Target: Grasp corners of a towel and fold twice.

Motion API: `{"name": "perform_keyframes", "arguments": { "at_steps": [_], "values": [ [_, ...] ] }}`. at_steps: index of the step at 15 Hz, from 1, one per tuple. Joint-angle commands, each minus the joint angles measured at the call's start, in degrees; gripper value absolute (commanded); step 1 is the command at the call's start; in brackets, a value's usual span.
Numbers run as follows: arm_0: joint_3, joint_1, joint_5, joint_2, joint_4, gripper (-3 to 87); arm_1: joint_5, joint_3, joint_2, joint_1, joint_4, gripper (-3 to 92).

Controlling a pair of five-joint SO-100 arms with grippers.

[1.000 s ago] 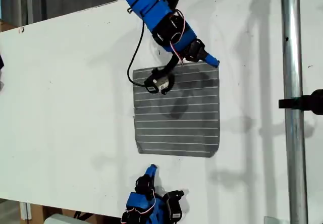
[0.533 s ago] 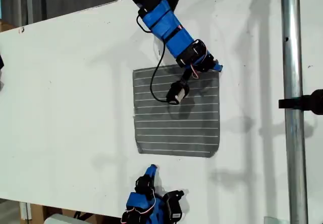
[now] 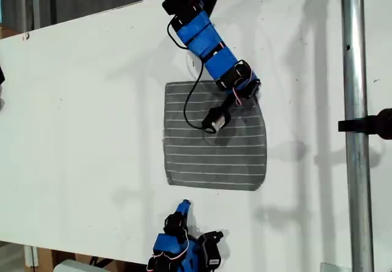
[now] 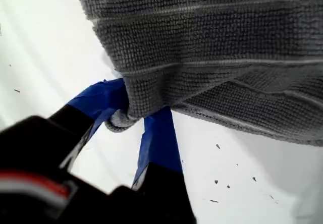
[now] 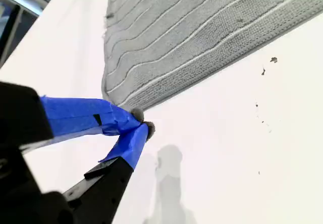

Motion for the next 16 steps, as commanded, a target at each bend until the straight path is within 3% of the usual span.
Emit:
{"name": "perform_keyframes", "arguments": {
  "at_steps": [1, 4, 6, 12, 13, 16],
  "values": [
    [0.2, -0.3, -0.6, 0.2, -1.1, -2.9, 0.0, -0.8, -0.1, 1.1, -2.6, -0.1],
    [-2.5, 4.2, -6.7, 0.1, -7.0, -3.1, -0.2, -0.6, -0.1, 1.3, -3.3, -0.1],
    [-13.4, 5.5, -8.9, -7.1, -5.3, -3.1, -0.4, -0.5, -0.3, 1.7, -3.8, -0.1],
    [-50.7, 22.9, -12.0, -64.4, -10.0, -3.2, -0.7, -0.5, -0.4, 2.0, -4.1, -0.2],
    [-59.2, 26.4, -11.0, -74.4, -8.4, -3.2, -0.7, -0.5, -0.5, 1.9, -4.2, -0.2],
    [-87.7, 35.2, -3.0, -100.2, 4.0, -3.2, -0.7, -0.5, -1.1, 1.9, -4.8, -0.2]
  ]
}}
